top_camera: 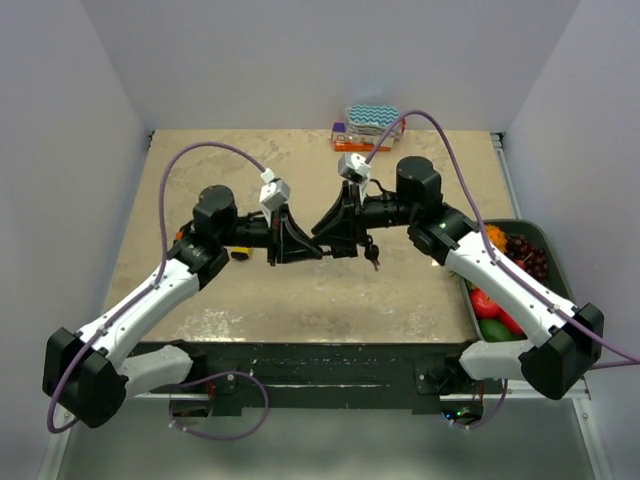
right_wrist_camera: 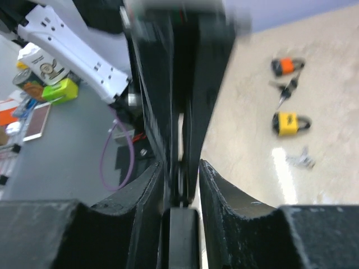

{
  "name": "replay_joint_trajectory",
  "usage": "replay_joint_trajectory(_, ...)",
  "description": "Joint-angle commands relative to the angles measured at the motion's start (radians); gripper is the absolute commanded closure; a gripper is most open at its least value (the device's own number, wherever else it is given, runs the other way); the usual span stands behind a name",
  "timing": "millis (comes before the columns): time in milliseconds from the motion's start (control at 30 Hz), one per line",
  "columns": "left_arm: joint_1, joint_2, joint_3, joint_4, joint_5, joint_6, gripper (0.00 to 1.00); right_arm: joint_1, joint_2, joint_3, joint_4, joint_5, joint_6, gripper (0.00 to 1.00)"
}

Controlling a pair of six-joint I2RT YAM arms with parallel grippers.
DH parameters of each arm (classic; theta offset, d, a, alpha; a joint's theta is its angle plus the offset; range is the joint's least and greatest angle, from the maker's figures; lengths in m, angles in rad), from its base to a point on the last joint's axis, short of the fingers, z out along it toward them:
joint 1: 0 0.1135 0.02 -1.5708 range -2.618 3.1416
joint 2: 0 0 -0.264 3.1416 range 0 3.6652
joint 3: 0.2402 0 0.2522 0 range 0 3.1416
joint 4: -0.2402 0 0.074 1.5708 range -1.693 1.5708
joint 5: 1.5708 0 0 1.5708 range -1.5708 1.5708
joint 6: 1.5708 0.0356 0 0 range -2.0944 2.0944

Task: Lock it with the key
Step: Lock the lock.

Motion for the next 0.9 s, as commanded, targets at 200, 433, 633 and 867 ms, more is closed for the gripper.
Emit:
replay_joint_trajectory(200,-0.071,0.072,-0.027,0.271,0.05,-0.141,1.0,0.074,0.023,0.059,0.275,0.022,-0.005,1.0)
replay_joint_trajectory(433,0.127,0.003,0.022,0.113,0.077,-0.079,1.0,-0.055,-0.026,0.047,0.045,0.064,-0.046,0.42)
replay_joint_trajectory(633,0.153,-0.036,0.12,-0.284,0.099,0.255,1.0,-0.122,-0.021,0.167,-0.353,0.094,-0.375,0.14)
replay_joint_trajectory(867,0.15,-0.037,0.188,-0.389,0.169,0.332,1.0,-0.122,-0.039,0.151,-0.483,0.115,-0.609,0.07)
